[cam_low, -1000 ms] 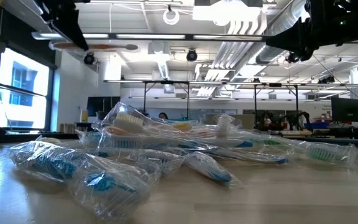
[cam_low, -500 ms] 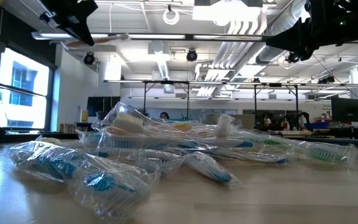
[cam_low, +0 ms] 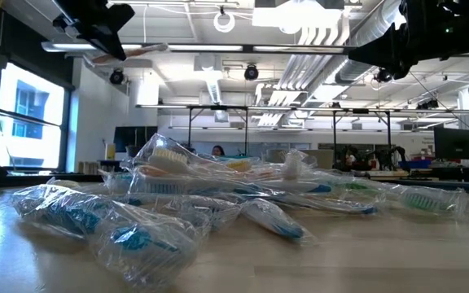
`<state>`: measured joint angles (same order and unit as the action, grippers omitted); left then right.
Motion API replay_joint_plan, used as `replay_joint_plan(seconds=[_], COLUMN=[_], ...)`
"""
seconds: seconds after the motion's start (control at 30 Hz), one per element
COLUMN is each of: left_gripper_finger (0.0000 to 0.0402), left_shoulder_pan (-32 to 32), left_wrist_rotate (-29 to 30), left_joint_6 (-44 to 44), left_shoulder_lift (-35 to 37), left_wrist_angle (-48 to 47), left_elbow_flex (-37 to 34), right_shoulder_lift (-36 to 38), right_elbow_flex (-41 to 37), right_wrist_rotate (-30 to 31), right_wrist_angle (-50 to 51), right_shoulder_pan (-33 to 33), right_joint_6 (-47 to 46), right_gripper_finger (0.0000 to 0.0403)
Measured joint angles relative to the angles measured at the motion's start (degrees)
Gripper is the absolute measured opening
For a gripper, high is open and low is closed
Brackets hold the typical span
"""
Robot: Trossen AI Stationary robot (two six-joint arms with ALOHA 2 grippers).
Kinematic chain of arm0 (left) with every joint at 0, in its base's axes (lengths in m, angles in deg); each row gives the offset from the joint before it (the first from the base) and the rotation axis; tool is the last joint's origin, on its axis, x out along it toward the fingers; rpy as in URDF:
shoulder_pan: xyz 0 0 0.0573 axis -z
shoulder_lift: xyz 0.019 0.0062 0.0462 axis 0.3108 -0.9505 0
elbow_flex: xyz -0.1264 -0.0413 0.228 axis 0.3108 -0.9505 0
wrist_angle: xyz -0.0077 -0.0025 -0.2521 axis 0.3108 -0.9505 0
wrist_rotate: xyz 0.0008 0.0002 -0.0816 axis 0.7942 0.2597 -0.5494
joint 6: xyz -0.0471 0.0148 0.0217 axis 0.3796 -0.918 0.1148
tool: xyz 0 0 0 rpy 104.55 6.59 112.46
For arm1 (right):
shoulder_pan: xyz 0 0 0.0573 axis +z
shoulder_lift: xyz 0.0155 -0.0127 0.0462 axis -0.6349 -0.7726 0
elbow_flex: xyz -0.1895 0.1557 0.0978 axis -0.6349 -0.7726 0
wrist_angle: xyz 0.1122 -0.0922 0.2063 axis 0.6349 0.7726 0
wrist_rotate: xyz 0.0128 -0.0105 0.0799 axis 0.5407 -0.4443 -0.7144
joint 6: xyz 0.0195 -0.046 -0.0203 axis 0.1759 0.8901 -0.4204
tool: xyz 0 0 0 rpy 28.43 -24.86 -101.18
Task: Pick & Place Toothbrushes
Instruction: Put the orange toothbrush into the dark blue bin
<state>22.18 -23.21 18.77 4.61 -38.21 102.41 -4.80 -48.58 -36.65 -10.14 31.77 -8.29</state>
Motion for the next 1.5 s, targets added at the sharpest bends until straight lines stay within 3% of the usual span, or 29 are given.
replay_joint_plan(seconds=[0.2, 0.47, 0.67, 0.83, 1.1, 1.27, 1.5], left_gripper_finger=[0.0023, 0.0023, 0.0022, 0.0021, 0.0021, 0.0020, 0.0020], left_shoulder_pan=[0.0, -0.1, -5.6, -12.7, -24.8, -32.5, -36.5], left_wrist_rotate=[0.4, -1.3, -3.6, -8.3, -25.3, -35.4, -37.3], left_joint_6=[0.8, 2.6, 1.2, -6.7, -26.2, -27.4, -25.5], left_shoulder_lift=[0.1, 0.2, 0.2, -0.4, -2.4, -2.5, -2.5], left_wrist_angle=[1.0, 12.5, 15.3, 23.7, 39.4, 40.6, 39.5], left_elbow_flex=[-0.7, -10.7, -12.3, -12.3, -12.3, -12.3, -12.3], right_shoulder_lift=[0.0, 0.0, 0.0, 0.0, 0.0, 0.0, 0.0], right_elbow_flex=[0.0, 0.0, 0.0, 0.0, 0.0, 0.0, 0.0], right_wrist_rotate=[0.0, 0.0, 0.0, 0.0, 1.7, 1.6, 1.7], right_wrist_angle=[0.0, 0.0, 0.0, 0.6, 0.4, 0.8, 0.9], right_shoulder_pan=[0.0, 0.0, 0.0, 0.0, 0.0, 0.0, 0.0], right_joint_6=[0.0, 0.0, -0.2, -1.9, -1.0, -1.2, -1.1], right_gripper_finger=[0.0002, 0.0002, 0.0002, 0.0002, 0.0002, 0.0002, 0.0002])
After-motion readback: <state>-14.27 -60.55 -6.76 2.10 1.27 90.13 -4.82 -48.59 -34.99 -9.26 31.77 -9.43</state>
